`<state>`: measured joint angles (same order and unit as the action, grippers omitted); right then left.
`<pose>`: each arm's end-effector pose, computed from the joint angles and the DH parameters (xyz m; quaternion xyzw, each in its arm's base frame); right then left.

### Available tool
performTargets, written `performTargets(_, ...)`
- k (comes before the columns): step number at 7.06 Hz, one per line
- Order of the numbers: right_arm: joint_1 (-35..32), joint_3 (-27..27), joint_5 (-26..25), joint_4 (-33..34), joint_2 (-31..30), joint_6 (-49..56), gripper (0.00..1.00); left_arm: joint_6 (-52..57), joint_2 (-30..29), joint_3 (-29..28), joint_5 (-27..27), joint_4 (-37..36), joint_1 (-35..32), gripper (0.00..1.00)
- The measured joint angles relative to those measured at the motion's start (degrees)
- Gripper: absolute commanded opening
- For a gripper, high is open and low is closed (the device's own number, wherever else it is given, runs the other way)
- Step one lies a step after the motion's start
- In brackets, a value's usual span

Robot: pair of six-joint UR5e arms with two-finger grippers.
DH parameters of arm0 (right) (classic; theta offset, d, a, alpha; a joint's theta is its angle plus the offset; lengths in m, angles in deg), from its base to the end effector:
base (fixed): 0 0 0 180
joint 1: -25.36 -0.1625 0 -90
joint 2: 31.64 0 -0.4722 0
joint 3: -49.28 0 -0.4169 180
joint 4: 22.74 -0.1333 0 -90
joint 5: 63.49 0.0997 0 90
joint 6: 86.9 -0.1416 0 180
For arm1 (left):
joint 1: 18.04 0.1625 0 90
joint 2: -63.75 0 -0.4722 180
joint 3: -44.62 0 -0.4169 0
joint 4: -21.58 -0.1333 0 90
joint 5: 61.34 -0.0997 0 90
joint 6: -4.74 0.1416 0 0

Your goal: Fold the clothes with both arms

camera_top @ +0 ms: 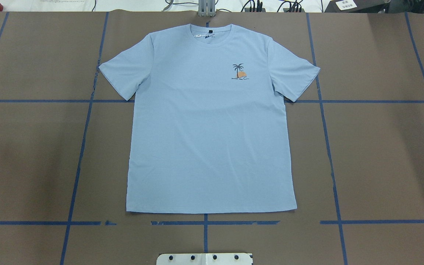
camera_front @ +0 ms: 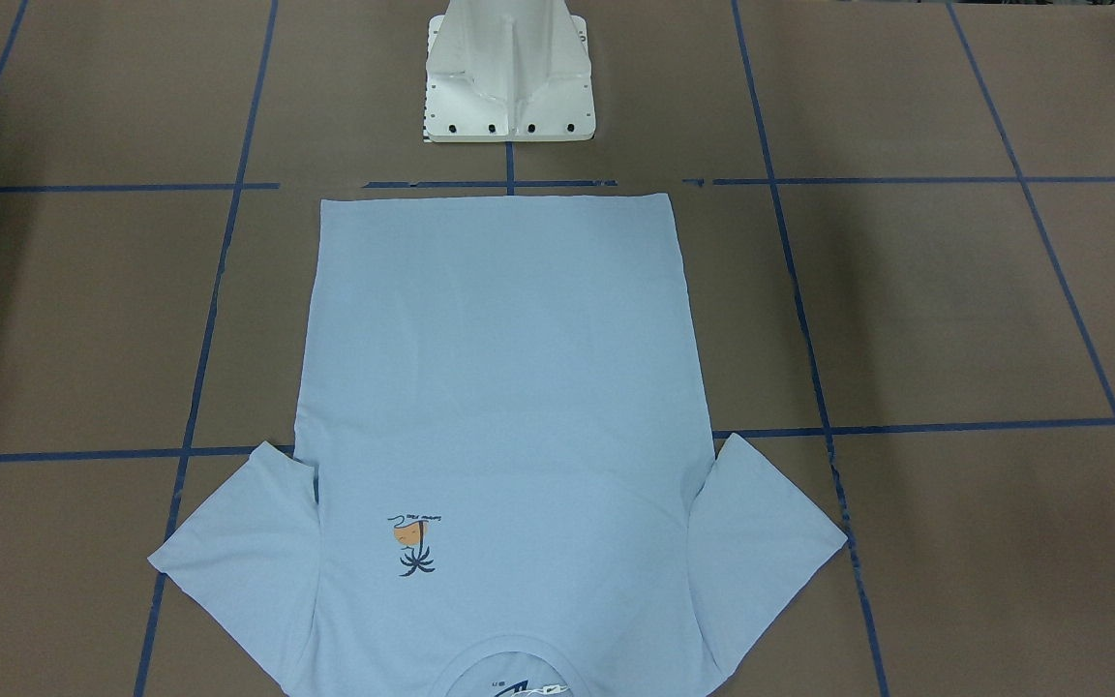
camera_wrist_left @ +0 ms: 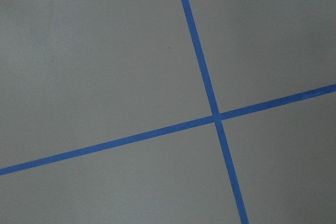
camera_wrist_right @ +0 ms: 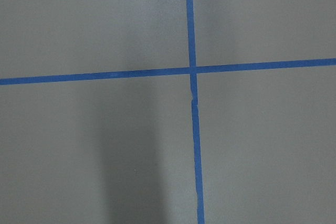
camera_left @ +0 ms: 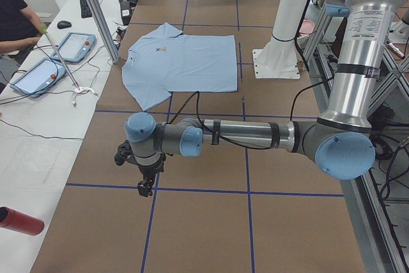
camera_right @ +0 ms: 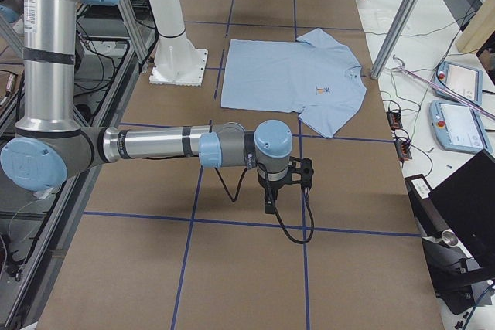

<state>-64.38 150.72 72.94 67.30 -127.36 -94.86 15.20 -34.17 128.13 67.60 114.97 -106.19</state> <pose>0.0285 -0.4768 0.6780 0.0172 -0.3959 0.0421 0.9171 -0.0252 -0.5916 0.7212 0.0645 0.3291 0.1149 0.9350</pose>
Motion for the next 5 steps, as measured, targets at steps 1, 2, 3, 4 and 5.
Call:
performTargets(1, 0.0, 0.1, 0.0, 0.0, 0.1, 0.0, 1.0, 0.0, 0.1, 0.0, 0.0, -0.1, 0.0, 1.0)
performTargets(2, 0.0, 0.2, 0.0, 0.0, 0.4, -0.2, 1.0, 0.1, 0.2, 0.0, 0.0, 0.0, 0.0, 1.0)
performTargets(3, 0.1, 0.1, 0.0, 0.0, 1.0, -0.5, 1.0, 0.2, -0.1, 0.1, 0.0, 0.2, 0.0, 1.0)
performTargets(4, 0.5, -0.2, 0.2, -0.1, 2.6, -0.8, 1.0, 0.3, -1.6, 0.1, 0.0, 0.5, 0.2, 1.0)
performTargets(5, 1.9, -1.4, 0.2, -1.4, 5.5, -1.1, 1.0, 0.3, -3.8, -0.1, 0.0, 1.5, 0.5, 1.0)
